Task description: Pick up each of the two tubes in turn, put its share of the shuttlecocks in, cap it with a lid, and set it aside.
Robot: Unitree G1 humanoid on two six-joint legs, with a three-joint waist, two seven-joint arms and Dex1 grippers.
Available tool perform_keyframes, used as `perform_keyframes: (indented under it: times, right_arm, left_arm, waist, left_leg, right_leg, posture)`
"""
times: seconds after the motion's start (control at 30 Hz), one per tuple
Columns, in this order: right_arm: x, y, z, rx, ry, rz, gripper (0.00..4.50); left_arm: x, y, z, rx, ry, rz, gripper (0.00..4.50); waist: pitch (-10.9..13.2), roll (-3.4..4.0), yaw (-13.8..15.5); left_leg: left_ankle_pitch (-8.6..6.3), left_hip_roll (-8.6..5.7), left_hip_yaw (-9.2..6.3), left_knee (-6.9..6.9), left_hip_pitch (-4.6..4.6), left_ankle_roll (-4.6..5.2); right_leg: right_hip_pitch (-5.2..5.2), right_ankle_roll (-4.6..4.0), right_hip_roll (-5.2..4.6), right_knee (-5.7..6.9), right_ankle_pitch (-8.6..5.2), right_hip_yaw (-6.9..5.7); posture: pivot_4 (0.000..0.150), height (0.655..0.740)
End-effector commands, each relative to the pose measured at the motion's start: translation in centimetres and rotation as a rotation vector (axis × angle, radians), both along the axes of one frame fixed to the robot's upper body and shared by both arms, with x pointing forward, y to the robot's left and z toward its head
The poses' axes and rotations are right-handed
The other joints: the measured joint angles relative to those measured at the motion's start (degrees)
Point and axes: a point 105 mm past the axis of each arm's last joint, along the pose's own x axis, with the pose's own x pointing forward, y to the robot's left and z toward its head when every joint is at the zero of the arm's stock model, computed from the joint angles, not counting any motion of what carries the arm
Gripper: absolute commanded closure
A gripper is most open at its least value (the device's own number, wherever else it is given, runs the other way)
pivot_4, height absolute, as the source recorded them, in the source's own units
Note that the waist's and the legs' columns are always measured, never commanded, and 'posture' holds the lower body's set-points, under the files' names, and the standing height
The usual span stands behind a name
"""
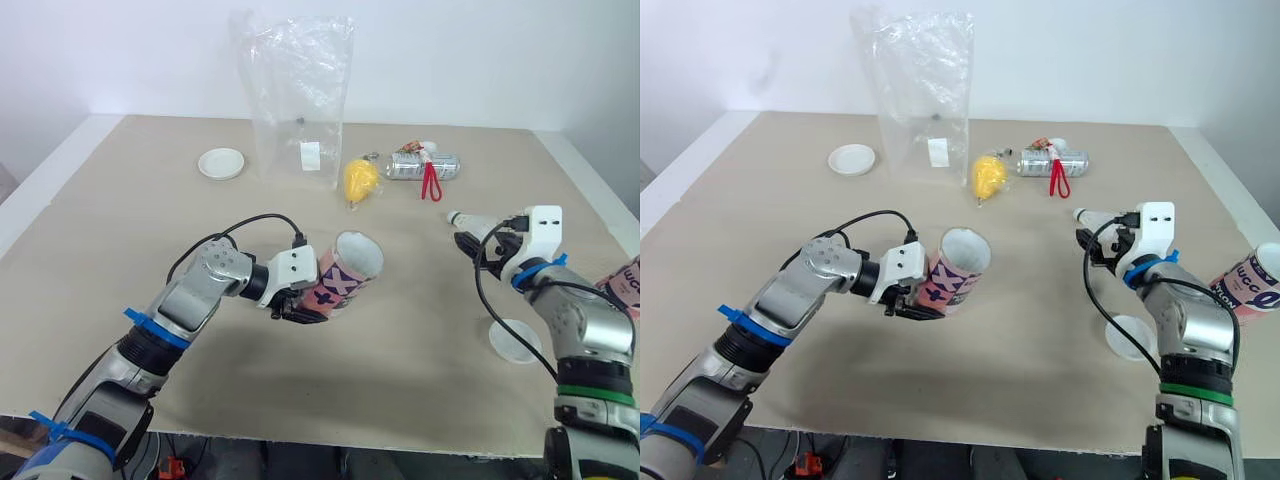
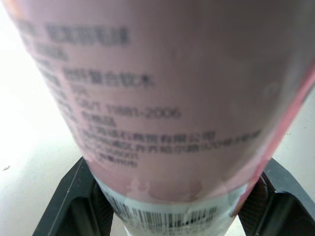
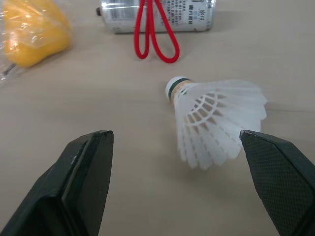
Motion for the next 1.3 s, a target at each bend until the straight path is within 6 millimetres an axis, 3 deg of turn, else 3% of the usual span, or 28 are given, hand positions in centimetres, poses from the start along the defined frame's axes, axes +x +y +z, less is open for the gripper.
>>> perform_keyframes:
  times: [0.03,0.7,0.77,0.83,0.87,0.9,0.97,1.03,1.1,1.3]
  right_arm:
    - [1.0,0.1,1.3,-0.011,-0.046,-0.018,0.11]
    - [4.1,1.6,1.7,0.08,-0.033,-0.034,0.11]
    - [4.3,1.6,1.7,0.087,-0.03,-0.042,0.64]
    - [4.5,1.5,1.6,0.088,-0.029,-0.05,1.53]
    - [4.5,1.5,1.6,0.088,-0.029,-0.053,1.53]
    - [4.5,1.4,1.6,0.09,-0.028,-0.057,2.11]
    - [4.6,1.4,1.6,0.091,-0.027,-0.061,2.74]
    - [4.6,1.5,1.5,0.099,-0.027,-0.063,3.74]
    - [4.7,1.5,1.6,0.103,-0.03,-0.062,4.42]
    - [4.5,1.4,1.9,0.089,-0.047,-0.055,4.42]
  left_arm:
    - [-0.1,0.3,0.4,-0.004,-0.012,0.009,1.75]
    - [0.1,0.3,0.4,-0.016,-0.014,0.035,1.75]
    - [0.1,0.4,0.4,-0.015,-0.014,0.04,1.75]
    - [0.2,0.4,0.4,-0.016,-0.014,0.043,1.75]
    - [0.2,0.5,0.4,-0.016,-0.015,0.045,1.75]
    - [0.2,0.5,0.4,-0.016,-0.015,0.047,1.75]
    - [0.2,0.5,0.5,-0.017,-0.015,0.049,1.75]
    - [0.2,0.5,0.5,-0.017,-0.016,0.051,1.75]
    - [0.3,0.6,0.5,-0.017,-0.016,0.052,1.75]
    - [0.3,0.6,0.5,-0.016,-0.017,0.05,1.75]
  waist:
    - [0.0,0.0,-0.02]
    - [0.01,0.01,-0.1]
    - [0.01,0.01,-0.11]
    - [0.01,0.01,-0.11]
    - [0.01,0.01,-0.12]
    - [0.01,0.01,-0.13]
    - [0.01,0.01,-0.14]
    - [0.01,0.01,-0.15]
    - [0.01,0.01,-0.16]
    - [0.01,0.01,-0.18]
  left_leg:
    - [0.0,0.0,-0.01,-0.01,0.0,0.0]
    - [0.0,0.0,0.0,-0.01,0.0,0.0]
    - [0.0,0.0,0.0,-0.01,0.01,0.0]
    - [0.0,0.0,0.0,-0.01,0.01,0.0]
    - [0.0,0.0,0.0,-0.01,0.01,0.0]
    - [0.0,0.0,0.0,-0.01,0.01,0.0]
    - [0.0,0.0,0.0,-0.01,0.01,0.0]
    - [0.0,0.0,0.0,-0.01,0.01,0.0]
    - [0.0,0.01,0.0,-0.01,0.01,0.0]
    - [0.0,0.01,0.0,-0.01,0.01,0.0]
  right_leg:
    - [0.0,0.0,0.0,0.0,0.0,-0.01]
    - [0.0,-0.05,0.0,0.0,0.04,0.0]
    - [0.0,-0.05,0.01,0.0,0.04,0.0]
    - [-0.01,-0.05,0.01,0.0,0.03,0.0]
    - [0.0,-0.05,0.01,0.0,0.03,0.0]
    - [0.0,-0.05,0.01,0.0,0.03,0.0]
    - [0.0,-0.04,0.01,0.0,0.03,0.01]
    - [-0.01,-0.04,0.01,0.0,0.03,0.01]
    - [0.0,-0.04,0.01,0.0,0.02,0.01]
    - [0.0,-0.04,0.01,0.0,0.03,0.01]
  posture:
    - [0.15,0.74]
    - [0.15,0.74]
    - [0.15,0.74]
    - [0.15,0.74]
    - [0.15,0.74]
    - [0.15,0.74]
    - [0.15,0.74]
    - [0.15,0.74]
    - [0.15,0.74]
    - [0.15,0.74]
